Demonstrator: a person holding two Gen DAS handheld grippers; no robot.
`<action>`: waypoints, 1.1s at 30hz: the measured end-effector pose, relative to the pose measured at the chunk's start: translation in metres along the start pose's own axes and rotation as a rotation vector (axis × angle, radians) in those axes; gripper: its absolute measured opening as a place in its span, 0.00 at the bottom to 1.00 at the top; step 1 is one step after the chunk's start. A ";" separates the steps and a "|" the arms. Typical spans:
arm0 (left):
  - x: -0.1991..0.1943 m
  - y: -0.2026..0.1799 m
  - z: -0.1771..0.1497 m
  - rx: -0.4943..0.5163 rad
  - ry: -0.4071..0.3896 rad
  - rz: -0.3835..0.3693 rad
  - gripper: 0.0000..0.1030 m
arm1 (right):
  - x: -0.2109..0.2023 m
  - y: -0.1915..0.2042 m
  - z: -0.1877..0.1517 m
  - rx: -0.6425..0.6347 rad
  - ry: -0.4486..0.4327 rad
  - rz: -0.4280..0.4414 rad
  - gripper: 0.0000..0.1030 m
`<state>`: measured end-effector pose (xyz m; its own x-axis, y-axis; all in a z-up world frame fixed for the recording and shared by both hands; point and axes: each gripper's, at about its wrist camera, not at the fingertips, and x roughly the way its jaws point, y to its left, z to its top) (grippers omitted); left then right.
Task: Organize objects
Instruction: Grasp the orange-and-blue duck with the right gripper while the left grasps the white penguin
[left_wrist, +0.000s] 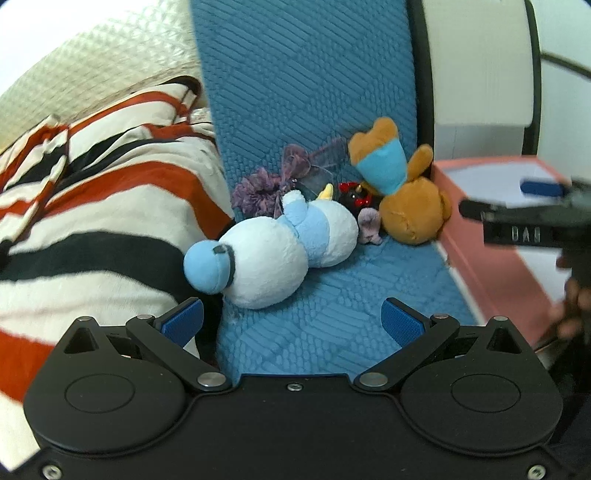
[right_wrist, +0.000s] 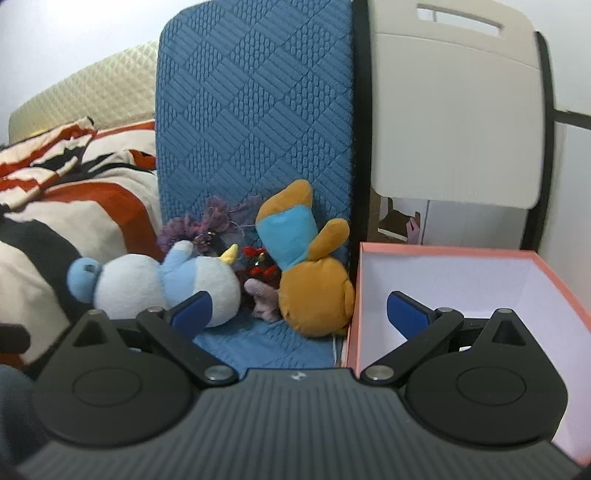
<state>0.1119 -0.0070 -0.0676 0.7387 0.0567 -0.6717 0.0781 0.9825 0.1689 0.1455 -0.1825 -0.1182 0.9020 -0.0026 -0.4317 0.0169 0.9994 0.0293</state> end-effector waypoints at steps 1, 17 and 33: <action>0.009 -0.003 0.003 0.018 0.010 0.006 1.00 | 0.008 -0.003 0.003 0.003 -0.004 0.012 1.00; 0.120 -0.029 0.044 0.287 0.076 0.021 1.00 | 0.129 0.008 0.033 -0.087 0.078 -0.035 0.91; 0.223 -0.046 0.044 0.586 0.191 0.112 1.00 | 0.203 -0.005 0.045 -0.151 0.198 -0.079 0.85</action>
<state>0.3024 -0.0474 -0.1939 0.6348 0.2374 -0.7353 0.4018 0.7115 0.5765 0.3482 -0.1893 -0.1659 0.7984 -0.0892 -0.5955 0.0060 0.9901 -0.1402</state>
